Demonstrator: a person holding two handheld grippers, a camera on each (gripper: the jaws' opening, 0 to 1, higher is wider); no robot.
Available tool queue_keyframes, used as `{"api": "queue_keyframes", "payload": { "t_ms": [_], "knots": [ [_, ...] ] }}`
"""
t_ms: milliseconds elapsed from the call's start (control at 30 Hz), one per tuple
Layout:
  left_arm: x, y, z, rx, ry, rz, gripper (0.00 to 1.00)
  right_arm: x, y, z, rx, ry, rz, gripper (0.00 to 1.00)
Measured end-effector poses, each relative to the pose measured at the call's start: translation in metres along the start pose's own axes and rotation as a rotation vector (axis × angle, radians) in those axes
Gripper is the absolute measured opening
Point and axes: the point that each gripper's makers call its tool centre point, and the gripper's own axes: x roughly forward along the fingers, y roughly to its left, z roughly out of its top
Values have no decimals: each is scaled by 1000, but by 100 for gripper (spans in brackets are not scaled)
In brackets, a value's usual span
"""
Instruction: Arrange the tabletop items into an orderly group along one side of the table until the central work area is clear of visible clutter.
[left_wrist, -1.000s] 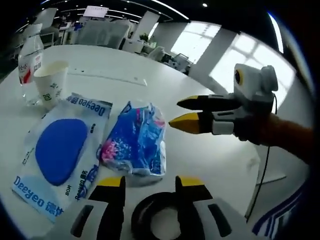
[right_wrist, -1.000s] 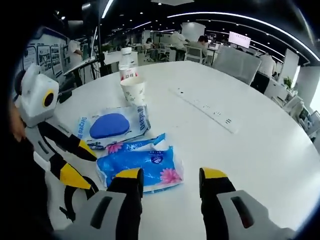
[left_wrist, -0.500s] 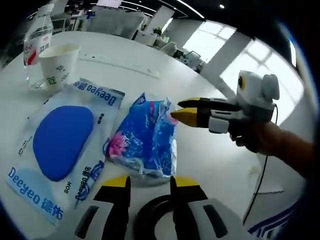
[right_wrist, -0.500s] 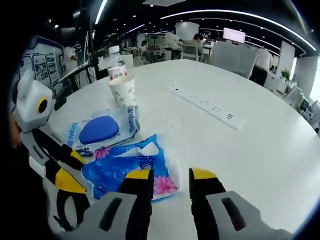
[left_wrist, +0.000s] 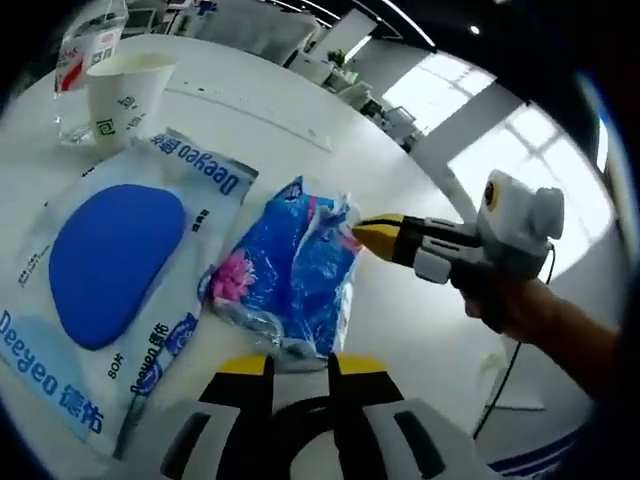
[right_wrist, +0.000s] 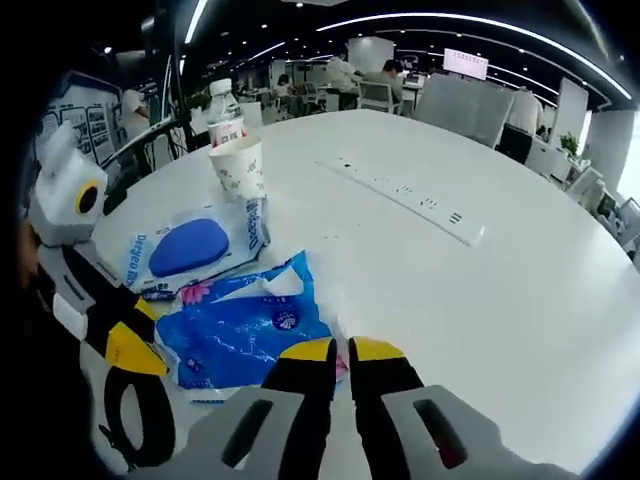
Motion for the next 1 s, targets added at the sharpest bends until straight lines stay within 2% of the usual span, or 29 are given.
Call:
{"api": "queue_keyframes", "payload": {
  "t_ms": [100,233,467,767,1000],
  "knots": [
    [-1,0,0,13,1,-1,6,-2,0,-1,-2,0,-4,0],
    [-2,-1,2,9,-2,-9,2,-7,-1,-1,-8,-8,-8,0],
    [-5,-7,8,24,-5,-25,1,-19,-5,3,15,-41,-43,0],
    [-4,-15,25,79,-16,-43,0,-35,-20,5,52,-70,-90,0],
    [0,-17,37,93,-20,-46,0,-45,-30,2,95,-93,-124,0]
  ]
}}
